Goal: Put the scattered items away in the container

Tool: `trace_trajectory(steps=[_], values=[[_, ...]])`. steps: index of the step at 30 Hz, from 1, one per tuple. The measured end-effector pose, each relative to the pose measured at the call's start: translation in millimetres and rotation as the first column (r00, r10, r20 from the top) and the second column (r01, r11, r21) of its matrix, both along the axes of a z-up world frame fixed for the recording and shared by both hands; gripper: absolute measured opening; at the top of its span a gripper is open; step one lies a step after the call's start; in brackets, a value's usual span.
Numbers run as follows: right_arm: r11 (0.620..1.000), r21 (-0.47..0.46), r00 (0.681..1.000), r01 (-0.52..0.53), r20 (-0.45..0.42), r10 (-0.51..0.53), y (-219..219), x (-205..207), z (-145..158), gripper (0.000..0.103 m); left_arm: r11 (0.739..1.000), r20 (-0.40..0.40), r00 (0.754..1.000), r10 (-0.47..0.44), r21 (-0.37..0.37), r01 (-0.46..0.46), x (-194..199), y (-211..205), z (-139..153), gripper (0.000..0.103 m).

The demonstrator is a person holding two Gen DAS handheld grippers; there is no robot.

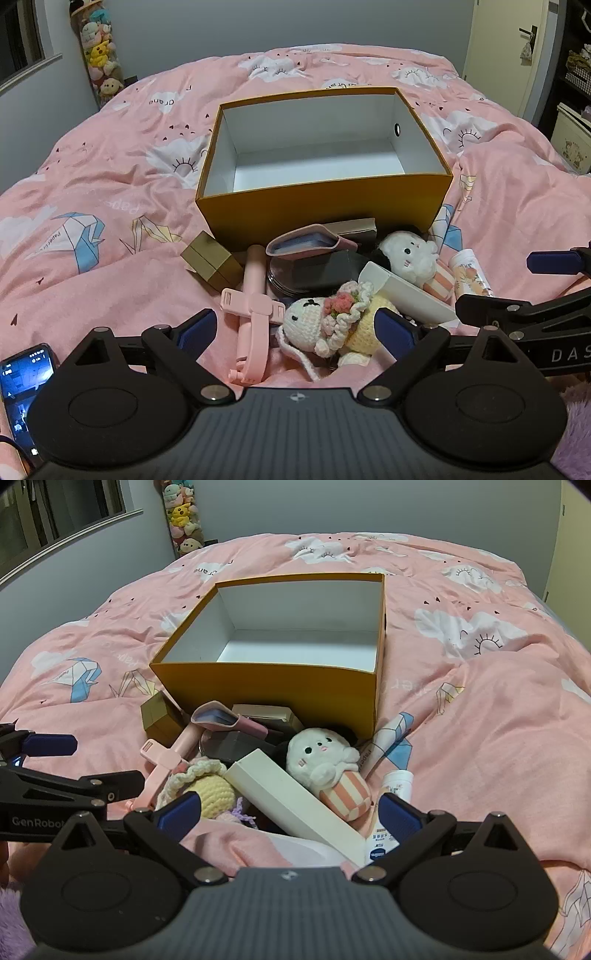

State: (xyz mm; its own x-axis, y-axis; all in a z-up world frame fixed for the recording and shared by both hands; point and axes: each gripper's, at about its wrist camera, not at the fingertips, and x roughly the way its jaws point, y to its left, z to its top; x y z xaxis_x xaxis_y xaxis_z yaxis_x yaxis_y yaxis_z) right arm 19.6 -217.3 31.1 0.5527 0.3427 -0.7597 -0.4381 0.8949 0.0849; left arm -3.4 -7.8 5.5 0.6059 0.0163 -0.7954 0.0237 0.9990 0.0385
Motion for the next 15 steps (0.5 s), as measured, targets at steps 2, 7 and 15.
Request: trace_trajectory(steps=[2, 7, 15], values=[[1.0, 0.004, 1.0, 0.001, -0.003, -0.001, -0.9, 0.1, 0.0, 0.102, 1.0, -0.001, 1.0, 0.001, -0.005, -0.001, -0.3, 2.0, -0.7, 0.103], [1.0, 0.003, 1.0, -0.001, -0.006, 0.001, 0.0, -1.8, -0.7, 0.102, 1.0, -0.006, 1.0, 0.005, -0.01, -0.005, -0.9, 1.7, -0.2, 0.103], [1.0, -0.012, 1.0, -0.013, -0.006, 0.013, 2.0, -4.3, -1.5, 0.102, 1.0, -0.022, 1.0, 0.006, -0.015, -0.007, 0.2, 7.0, -4.4, 0.103]])
